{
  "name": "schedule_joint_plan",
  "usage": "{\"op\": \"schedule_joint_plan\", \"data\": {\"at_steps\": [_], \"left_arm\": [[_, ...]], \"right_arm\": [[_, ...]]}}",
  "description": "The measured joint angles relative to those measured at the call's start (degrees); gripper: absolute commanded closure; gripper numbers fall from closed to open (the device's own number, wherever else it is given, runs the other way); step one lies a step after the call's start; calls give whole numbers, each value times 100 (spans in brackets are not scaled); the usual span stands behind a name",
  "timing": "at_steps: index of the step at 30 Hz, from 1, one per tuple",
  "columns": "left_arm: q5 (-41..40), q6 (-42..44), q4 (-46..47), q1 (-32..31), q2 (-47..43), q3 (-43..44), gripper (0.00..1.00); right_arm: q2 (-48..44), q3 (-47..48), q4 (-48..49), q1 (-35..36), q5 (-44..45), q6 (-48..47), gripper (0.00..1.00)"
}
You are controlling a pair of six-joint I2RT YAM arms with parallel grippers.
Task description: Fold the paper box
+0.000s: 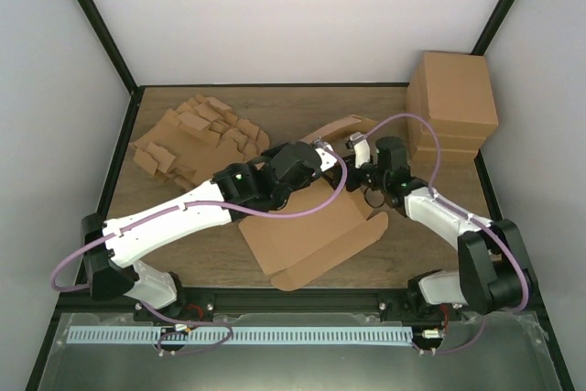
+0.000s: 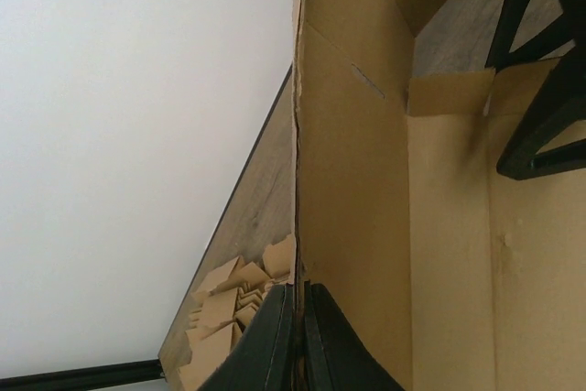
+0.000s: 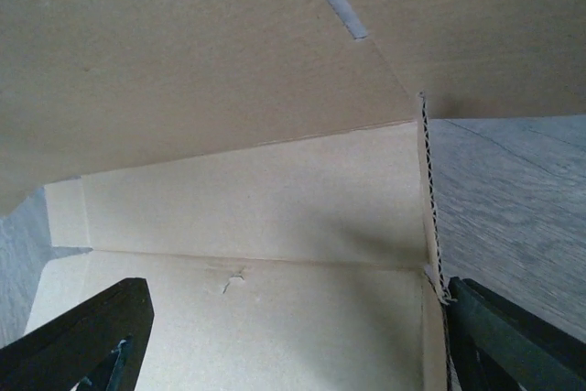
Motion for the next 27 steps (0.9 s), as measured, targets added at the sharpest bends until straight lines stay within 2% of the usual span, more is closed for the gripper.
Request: {"op": "schedule_joint_plan", "data": {"at_steps": [20,27], "left_arm": [[15,13,-4,0,0,0,96],[343,-24,-35,0,-57,28,95]], "right_arm": [[116,144,-157,494,542,-557,9],[116,144,-92,529,697,-726,9]]}}
